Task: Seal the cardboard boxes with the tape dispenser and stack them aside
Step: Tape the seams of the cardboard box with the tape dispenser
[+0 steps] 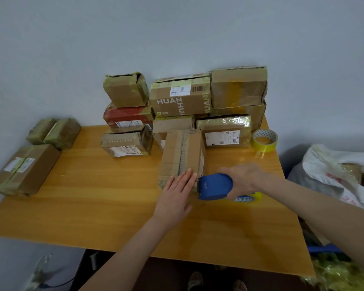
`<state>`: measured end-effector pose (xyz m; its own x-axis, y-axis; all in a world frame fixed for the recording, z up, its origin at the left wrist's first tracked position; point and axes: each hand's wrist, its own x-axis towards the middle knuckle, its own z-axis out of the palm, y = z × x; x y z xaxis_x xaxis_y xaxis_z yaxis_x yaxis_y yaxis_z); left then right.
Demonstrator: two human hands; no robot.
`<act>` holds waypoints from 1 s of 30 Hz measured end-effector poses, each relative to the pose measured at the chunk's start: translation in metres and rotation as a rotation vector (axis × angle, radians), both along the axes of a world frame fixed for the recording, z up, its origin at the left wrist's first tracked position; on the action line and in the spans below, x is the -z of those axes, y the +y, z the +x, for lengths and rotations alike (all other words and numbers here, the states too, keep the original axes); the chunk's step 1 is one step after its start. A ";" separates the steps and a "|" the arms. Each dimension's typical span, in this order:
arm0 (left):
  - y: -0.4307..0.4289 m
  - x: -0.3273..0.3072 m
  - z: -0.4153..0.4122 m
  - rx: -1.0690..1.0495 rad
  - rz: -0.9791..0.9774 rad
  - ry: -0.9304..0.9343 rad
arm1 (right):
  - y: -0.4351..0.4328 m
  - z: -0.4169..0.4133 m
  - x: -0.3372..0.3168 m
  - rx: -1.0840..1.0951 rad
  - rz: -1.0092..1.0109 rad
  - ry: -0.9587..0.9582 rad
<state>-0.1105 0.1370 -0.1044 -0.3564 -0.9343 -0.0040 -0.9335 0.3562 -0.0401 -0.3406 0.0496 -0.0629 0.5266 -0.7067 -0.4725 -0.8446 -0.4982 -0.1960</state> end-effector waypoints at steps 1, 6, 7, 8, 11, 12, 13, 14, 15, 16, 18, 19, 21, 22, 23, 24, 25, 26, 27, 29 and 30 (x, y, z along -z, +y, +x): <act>0.000 0.001 0.000 0.000 0.001 0.004 | -0.003 0.002 -0.002 0.001 0.006 0.013; -0.001 0.002 0.000 0.007 0.002 0.009 | -0.008 0.004 -0.009 0.065 0.106 0.036; -0.001 0.002 0.000 0.010 0.002 0.012 | -0.010 0.005 -0.013 0.076 0.130 0.032; -0.001 0.001 0.001 0.013 -0.001 0.013 | -0.011 0.005 -0.015 0.081 0.141 0.029; 0.000 0.000 0.002 0.012 0.012 0.017 | -0.013 0.006 -0.016 0.140 0.123 0.062; 0.001 0.000 0.003 0.012 0.016 0.023 | -0.012 0.004 -0.014 0.164 0.086 0.103; 0.001 0.000 0.004 0.011 0.013 0.024 | -0.012 0.000 -0.011 0.177 0.031 0.151; 0.001 0.000 0.003 0.011 0.010 0.025 | -0.012 -0.005 -0.008 0.199 -0.008 0.175; 0.001 -0.001 0.003 0.012 0.013 0.027 | -0.013 -0.011 -0.005 0.254 -0.009 0.140; 0.000 -0.001 0.002 0.013 0.018 0.030 | -0.015 -0.017 -0.003 0.345 0.028 0.029; -0.001 -0.001 0.001 0.012 0.017 0.037 | -0.017 -0.024 0.005 0.563 0.136 -0.296; -0.001 -0.001 0.001 0.009 0.018 0.037 | -0.015 -0.023 0.011 0.670 0.181 -0.447; -0.001 0.000 0.002 0.009 0.023 0.043 | -0.008 -0.018 0.029 0.894 0.275 -0.668; -0.001 0.000 0.003 0.010 0.024 0.049 | -0.004 -0.017 0.040 0.996 0.323 -0.736; 0.000 0.000 0.003 0.011 0.021 0.055 | 0.001 -0.016 0.051 1.087 0.379 -0.789; 0.000 0.001 0.003 0.012 0.015 0.059 | 0.005 -0.016 0.062 1.171 0.438 -0.839; 0.000 0.001 0.003 0.014 0.012 0.062 | 0.009 -0.017 0.070 1.251 0.496 -0.884; -0.001 0.001 0.002 0.015 0.014 0.064 | 0.012 -0.019 0.076 1.313 0.550 -0.921; -0.001 0.001 0.003 0.015 0.018 0.064 | 0.014 -0.020 0.081 1.353 0.592 -0.943; 0.000 0.003 0.004 0.015 0.018 0.062 | 0.017 -0.020 0.086 1.379 0.642 -0.940; 0.000 0.002 0.004 0.016 0.020 0.062 | 0.017 -0.019 0.087 1.380 0.646 -0.913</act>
